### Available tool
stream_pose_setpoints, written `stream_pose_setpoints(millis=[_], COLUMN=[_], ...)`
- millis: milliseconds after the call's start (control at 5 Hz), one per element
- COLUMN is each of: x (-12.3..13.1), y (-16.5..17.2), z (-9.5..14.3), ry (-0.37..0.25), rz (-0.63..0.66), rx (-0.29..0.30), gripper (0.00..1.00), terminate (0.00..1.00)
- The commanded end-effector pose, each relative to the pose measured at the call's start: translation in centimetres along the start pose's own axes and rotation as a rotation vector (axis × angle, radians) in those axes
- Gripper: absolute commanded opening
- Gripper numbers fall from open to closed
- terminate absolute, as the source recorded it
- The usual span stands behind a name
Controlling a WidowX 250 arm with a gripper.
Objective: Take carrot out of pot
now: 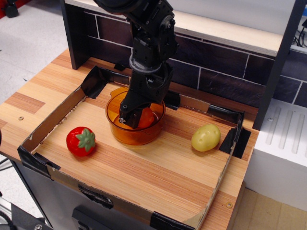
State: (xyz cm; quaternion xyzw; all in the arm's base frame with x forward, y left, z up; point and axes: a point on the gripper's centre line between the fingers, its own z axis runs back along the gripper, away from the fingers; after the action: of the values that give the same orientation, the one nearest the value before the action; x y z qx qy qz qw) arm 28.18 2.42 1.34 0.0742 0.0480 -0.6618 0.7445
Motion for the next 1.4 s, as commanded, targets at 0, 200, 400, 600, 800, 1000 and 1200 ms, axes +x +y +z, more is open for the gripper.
stream_pose_setpoints(millis=[0, 200, 400, 600, 800, 1000, 1200], x=[0.5, 0.3, 0.7, 2.0, 3.7, 5.8, 7.6], y=[0.1, 0.6, 1.1, 0.5, 0.6, -1.5, -5.7], z=[2.4, 5.2, 7.3, 8.1, 8.5, 8.5, 8.4], ry=[-0.033, -0.061, -0.09, -0.09, -0.109, -0.115, -0.109], rz=[0.055, 0.115, 0.182, 0.203, 0.255, 0.189, 0.096], rx=[0.042, 0.089, 0.149, 0.172, 0.162, 0.146, 0.115], gripper=[0.0, 0.0, 0.0, 0.0, 0.0, 0.0, 0.0], terminate=[0.0, 0.0, 0.0, 0.0, 0.0, 0.0, 0.0])
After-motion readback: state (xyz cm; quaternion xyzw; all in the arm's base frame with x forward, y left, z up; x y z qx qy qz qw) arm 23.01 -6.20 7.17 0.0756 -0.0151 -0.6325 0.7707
